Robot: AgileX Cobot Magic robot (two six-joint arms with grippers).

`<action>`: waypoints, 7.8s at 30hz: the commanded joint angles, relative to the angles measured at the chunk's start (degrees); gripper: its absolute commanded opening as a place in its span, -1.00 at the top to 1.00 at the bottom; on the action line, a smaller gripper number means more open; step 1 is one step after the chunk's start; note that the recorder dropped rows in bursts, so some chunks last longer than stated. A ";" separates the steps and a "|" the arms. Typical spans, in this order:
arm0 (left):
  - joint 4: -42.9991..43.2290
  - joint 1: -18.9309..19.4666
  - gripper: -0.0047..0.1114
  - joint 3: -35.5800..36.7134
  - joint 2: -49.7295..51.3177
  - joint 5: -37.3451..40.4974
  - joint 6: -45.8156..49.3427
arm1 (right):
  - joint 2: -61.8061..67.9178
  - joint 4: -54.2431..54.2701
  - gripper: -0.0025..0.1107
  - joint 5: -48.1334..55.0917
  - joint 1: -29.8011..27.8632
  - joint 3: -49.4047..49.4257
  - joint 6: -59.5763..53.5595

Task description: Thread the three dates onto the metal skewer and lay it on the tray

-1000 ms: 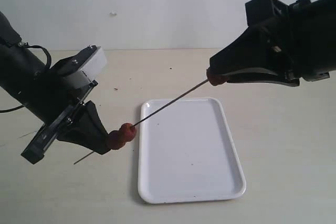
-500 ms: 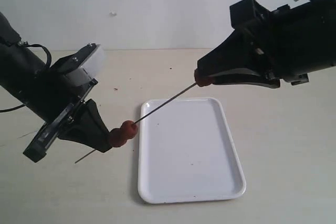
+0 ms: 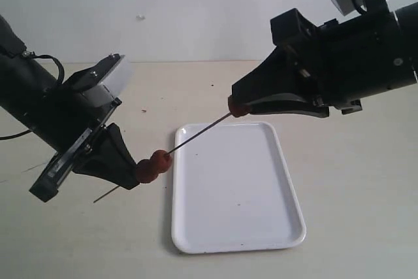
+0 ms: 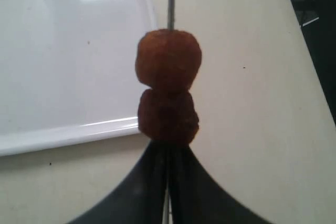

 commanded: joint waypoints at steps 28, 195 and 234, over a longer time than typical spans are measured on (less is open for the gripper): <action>-1.79 -0.30 0.92 -0.07 -0.10 -0.53 -0.03 | -1.73 3.30 0.00 -1.50 -0.10 -0.25 -5.68; -12.68 -20.10 0.92 -1.26 5.05 -32.04 -67.00 | 32.63 14.16 0.41 -5.03 -11.95 -17.84 -12.00; -14.71 -17.42 0.92 -3.49 5.16 -35.05 -62.56 | 28.70 10.96 0.25 10.73 -12.47 -17.84 -18.52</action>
